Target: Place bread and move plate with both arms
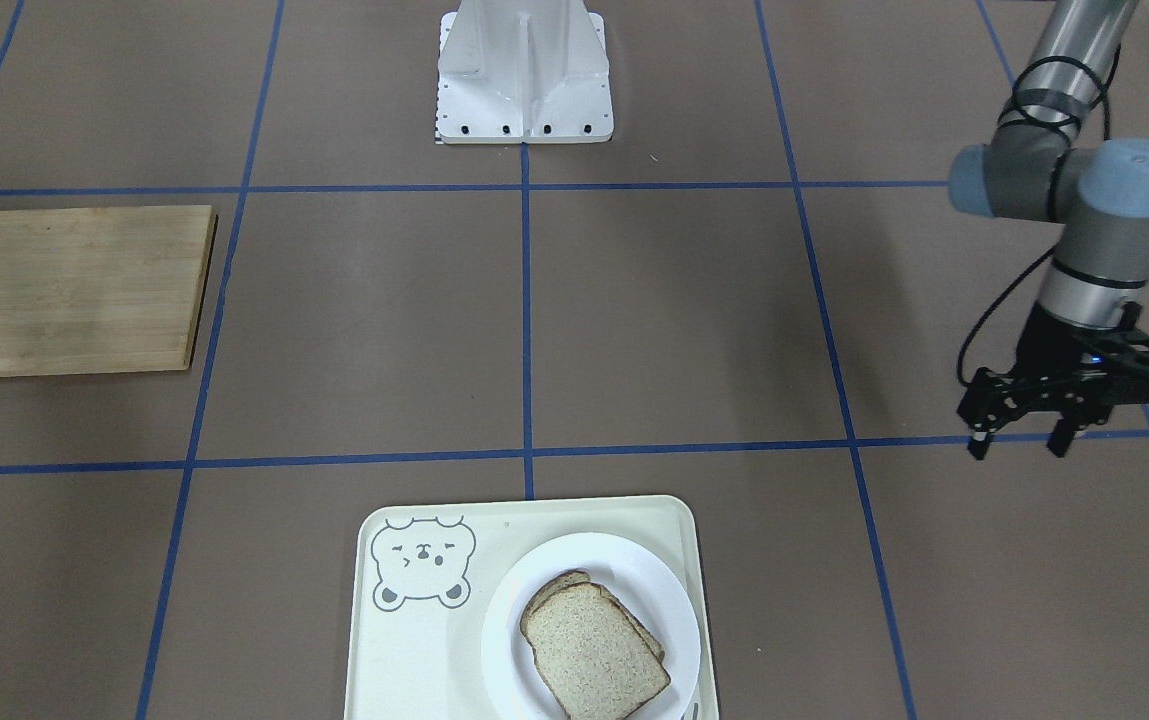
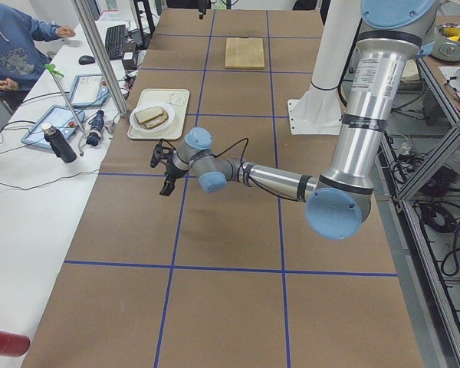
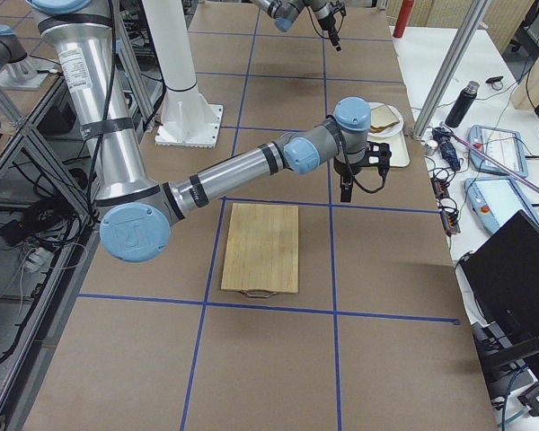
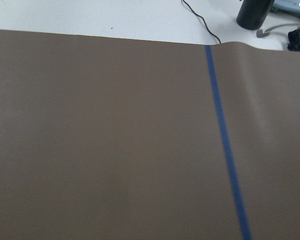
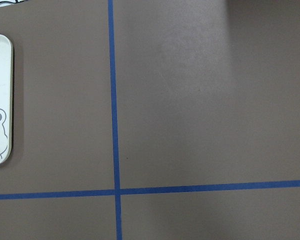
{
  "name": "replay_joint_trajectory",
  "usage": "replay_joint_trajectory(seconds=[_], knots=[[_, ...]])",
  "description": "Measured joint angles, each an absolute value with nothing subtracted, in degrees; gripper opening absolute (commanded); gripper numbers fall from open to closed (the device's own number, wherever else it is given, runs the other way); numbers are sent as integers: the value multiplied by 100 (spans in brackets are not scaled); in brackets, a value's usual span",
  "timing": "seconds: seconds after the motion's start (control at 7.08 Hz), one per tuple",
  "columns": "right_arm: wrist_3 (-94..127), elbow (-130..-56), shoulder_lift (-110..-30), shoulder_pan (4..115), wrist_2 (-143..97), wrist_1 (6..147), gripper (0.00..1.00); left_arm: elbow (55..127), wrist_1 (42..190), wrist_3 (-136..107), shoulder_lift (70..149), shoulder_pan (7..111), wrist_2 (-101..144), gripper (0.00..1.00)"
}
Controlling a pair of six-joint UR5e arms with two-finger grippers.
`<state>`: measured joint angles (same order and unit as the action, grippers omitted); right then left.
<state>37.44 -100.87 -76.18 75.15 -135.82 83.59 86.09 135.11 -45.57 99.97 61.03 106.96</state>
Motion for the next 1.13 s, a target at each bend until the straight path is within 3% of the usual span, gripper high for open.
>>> replay_joint_trajectory(seconds=[0.42,0.85,1.13], knots=[[3012,-10048,-7797,7786,-13499,8638,100,8959,12169,-2397,9536,7306,12281,98],[1847,-10280,-7755,8094,-13239,9880,100,10253,9764,-1204,9232,7615,12524,98],[1486,-10377,-7810,8203,-13221,10300,100,10665,9456,-1070,8833,7627,12794,98]])
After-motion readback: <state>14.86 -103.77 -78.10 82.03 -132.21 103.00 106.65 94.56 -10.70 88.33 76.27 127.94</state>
